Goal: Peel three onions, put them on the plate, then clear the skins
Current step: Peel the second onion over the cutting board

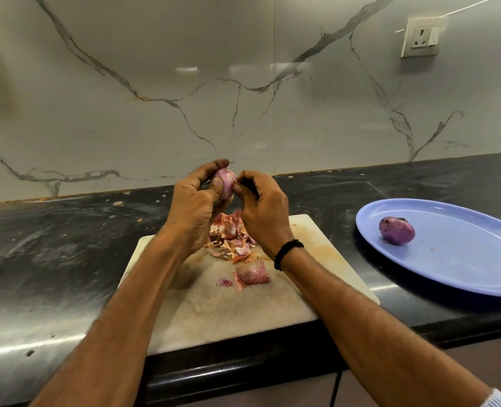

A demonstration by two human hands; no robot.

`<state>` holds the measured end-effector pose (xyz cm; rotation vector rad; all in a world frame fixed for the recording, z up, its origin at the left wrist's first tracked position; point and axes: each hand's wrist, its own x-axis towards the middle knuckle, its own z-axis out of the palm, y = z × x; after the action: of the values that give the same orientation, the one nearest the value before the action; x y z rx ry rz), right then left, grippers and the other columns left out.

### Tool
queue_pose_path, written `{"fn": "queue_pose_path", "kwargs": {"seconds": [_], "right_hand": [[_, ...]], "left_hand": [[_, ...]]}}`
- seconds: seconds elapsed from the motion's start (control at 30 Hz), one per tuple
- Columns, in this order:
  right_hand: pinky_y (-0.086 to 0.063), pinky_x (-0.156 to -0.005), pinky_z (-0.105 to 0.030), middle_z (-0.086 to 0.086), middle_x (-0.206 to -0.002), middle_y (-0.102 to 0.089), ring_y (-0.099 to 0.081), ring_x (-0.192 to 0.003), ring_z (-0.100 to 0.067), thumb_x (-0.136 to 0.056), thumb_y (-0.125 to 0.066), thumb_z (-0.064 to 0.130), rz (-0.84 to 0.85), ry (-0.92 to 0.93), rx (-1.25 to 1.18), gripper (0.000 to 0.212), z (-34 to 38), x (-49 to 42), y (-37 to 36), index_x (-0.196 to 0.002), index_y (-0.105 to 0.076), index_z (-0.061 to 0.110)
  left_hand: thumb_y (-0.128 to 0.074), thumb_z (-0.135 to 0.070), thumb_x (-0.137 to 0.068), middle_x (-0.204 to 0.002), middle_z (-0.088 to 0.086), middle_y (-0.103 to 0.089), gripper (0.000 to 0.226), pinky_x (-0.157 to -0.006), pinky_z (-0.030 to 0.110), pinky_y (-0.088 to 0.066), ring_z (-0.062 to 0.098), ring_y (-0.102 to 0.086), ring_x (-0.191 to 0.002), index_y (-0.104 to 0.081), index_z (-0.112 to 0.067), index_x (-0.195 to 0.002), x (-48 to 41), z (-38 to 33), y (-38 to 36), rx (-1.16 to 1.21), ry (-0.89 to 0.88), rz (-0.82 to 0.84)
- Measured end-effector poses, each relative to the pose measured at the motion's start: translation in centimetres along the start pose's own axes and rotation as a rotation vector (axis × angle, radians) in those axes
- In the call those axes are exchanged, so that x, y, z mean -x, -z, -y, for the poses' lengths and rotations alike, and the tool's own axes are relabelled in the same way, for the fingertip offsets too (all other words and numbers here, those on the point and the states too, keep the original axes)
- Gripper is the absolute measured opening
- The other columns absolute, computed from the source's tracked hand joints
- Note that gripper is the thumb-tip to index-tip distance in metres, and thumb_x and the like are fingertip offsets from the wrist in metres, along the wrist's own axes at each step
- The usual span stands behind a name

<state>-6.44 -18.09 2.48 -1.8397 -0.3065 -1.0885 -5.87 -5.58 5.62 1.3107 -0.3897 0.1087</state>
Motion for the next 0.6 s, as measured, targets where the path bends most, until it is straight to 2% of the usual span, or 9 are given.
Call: {"fn": "queue_pose_path", "kwargs": {"seconds": [0.13, 0.23, 0.3, 0.37, 0.43, 0.5, 0.53, 0.6], "right_hand": [[-0.047, -0.07, -0.02, -0.009, -0.092, -0.062, -0.055, -0.082, -0.016, -0.09, -0.062, 0.004, 0.004, 0.078, 0.092, 0.005, -0.5, -0.2, -0.1, -0.095, -0.064, 0.002], [-0.048, -0.065, -0.03, -0.009, -0.086, -0.058, -0.052, -0.077, -0.018, -0.087, -0.056, 0.001, 0.01, 0.092, 0.153, 0.005, -1.0, -0.3, -0.2, -0.088, -0.061, 0.001], [-0.046, -0.063, -0.033, -0.011, -0.083, -0.056, -0.049, -0.075, -0.021, -0.084, -0.047, 0.012, 0.041, 0.107, 0.189, 0.015, -0.7, 0.1, -0.5, -0.085, -0.058, 0.001], [-0.042, -0.064, -0.026, -0.013, -0.084, -0.055, -0.046, -0.075, -0.021, -0.08, -0.036, 0.03, 0.094, 0.116, 0.18, 0.036, 0.2, 0.6, -0.9, -0.085, -0.056, 0.001], [-0.035, -0.066, -0.017, -0.013, -0.084, -0.055, -0.045, -0.076, -0.018, -0.076, -0.032, 0.039, 0.104, 0.087, 0.144, 0.047, 0.9, 0.7, -1.1, -0.087, -0.056, 0.0], [-0.038, -0.067, -0.017, -0.012, -0.085, -0.058, -0.049, -0.077, -0.017, -0.08, -0.037, 0.03, 0.045, 0.058, 0.124, 0.036, 1.0, 0.5, -0.8, -0.088, -0.057, 0.001], [-0.043, -0.068, -0.022, -0.011, -0.086, -0.06, -0.051, -0.079, -0.017, -0.08, -0.041, 0.019, 0.009, 0.049, 0.126, 0.026, 0.7, 0.4, -0.6, -0.089, -0.059, 0.002], [-0.05, -0.073, -0.027, -0.009, -0.09, -0.062, -0.055, -0.083, -0.017, -0.075, -0.047, 0.003, -0.04, 0.04, 0.148, 0.022, 0.1, 0.2, -0.2, -0.091, -0.062, 0.004]], "left_hand": [[-0.053, 0.002, -0.099, -0.134, 0.005, -0.061, 0.033, -0.091, 0.038, -0.06, 0.026, -0.063, -0.12, -0.065, -0.014, -0.125, 0.2, 0.1, 0.0, -0.073, -0.027, 0.012], [-0.055, 0.0, -0.098, -0.132, 0.006, -0.063, 0.034, -0.093, 0.038, -0.059, 0.025, -0.064, -0.119, -0.065, -0.011, -0.128, -0.1, 0.6, -0.2, -0.087, -0.033, -0.003], [-0.058, -0.001, -0.097, -0.13, 0.007, -0.064, 0.032, -0.095, 0.041, -0.058, 0.028, -0.064, -0.119, -0.066, -0.013, -0.126, -0.2, 0.9, -0.3, -0.102, -0.054, -0.038], [-0.056, -0.003, -0.099, -0.131, 0.009, -0.064, 0.028, -0.093, 0.041, -0.059, 0.03, -0.064, -0.119, -0.067, -0.017, -0.121, -0.4, 0.9, -0.4, -0.083, -0.044, -0.086], [-0.051, -0.006, -0.103, -0.132, 0.011, -0.062, 0.026, -0.086, 0.035, -0.061, 0.031, -0.065, -0.116, -0.067, -0.02, -0.119, -0.4, 0.5, -0.4, -0.014, -0.001, -0.13], [-0.046, -0.006, -0.105, -0.133, 0.012, -0.06, 0.028, -0.084, 0.036, -0.062, 0.033, -0.065, -0.114, -0.068, -0.02, -0.116, -0.4, 0.0, -0.4, 0.081, 0.04, -0.161], [-0.044, -0.006, -0.106, -0.133, 0.013, -0.058, 0.029, -0.086, 0.04, -0.062, 0.035, -0.065, -0.114, -0.068, -0.018, -0.115, -0.4, -0.2, -0.3, 0.127, 0.051, -0.172], [-0.041, -0.004, -0.106, -0.131, 0.012, -0.058, 0.031, -0.088, 0.044, -0.061, 0.035, -0.063, -0.114, -0.068, -0.015, -0.117, -0.5, -0.5, -0.1, 0.182, 0.064, -0.19]]}}
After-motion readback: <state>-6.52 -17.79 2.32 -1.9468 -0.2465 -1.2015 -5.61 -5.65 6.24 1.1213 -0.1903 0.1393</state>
